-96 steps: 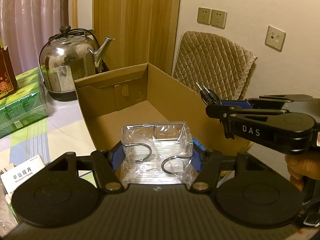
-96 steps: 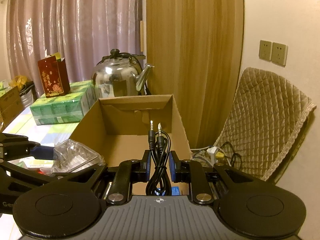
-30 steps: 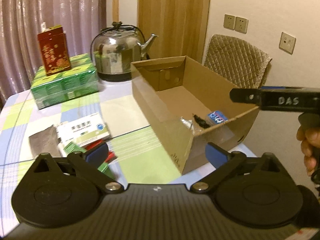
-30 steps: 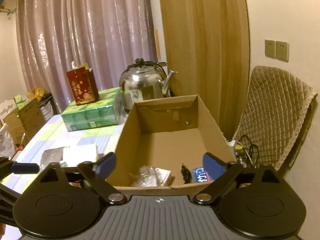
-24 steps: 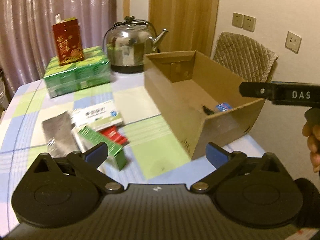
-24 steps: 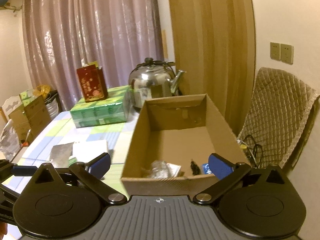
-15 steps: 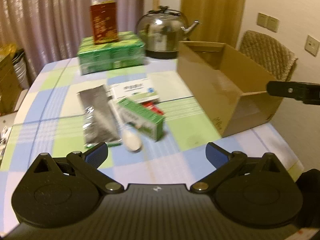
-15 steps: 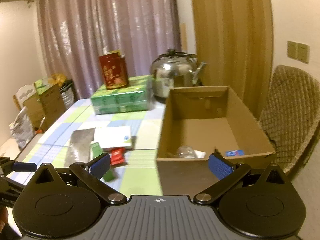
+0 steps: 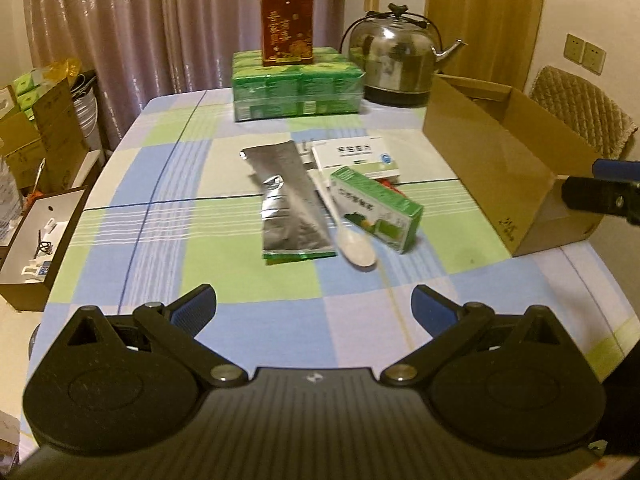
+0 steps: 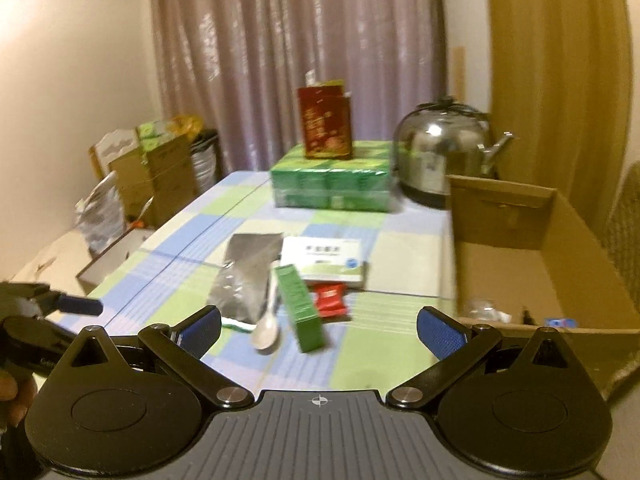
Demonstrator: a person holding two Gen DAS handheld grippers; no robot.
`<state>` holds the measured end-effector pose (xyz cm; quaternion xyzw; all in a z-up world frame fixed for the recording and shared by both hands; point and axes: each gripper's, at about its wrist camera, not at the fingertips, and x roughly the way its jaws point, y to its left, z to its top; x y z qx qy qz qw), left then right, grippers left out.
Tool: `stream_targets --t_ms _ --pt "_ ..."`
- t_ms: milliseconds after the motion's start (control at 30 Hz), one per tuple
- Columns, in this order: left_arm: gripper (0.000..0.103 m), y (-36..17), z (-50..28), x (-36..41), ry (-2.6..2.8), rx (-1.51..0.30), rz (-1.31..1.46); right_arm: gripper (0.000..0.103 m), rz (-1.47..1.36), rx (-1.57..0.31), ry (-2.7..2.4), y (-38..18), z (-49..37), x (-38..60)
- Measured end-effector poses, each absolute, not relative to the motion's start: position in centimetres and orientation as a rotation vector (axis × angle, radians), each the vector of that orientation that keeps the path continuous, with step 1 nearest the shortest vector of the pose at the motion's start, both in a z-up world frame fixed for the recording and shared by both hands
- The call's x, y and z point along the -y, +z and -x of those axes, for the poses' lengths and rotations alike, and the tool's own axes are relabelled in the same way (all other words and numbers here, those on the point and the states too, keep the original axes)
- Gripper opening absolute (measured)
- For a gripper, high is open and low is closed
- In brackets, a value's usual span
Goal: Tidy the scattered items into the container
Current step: 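Move both open tools back toward the items on the table, then grasp the tall green medicine box with right tool while left tool approaches the white spoon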
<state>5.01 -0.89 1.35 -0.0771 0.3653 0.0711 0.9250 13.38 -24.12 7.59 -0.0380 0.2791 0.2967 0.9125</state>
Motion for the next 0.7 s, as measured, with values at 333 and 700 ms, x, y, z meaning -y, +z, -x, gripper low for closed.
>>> stream_targets --t_ms 333,700 --pt "0.102 0.0 -5.9 -1.1 0.157 -0.752 0.162 0.101 0.137 -0.63 0.66 4.9 -16.0 19.9" --pt "0.102 -2.5 -9.0 -2.2 0.145 -0.783 0.172 0.101 0.157 -0.69 0.662 1.6 -20.1 18.5"
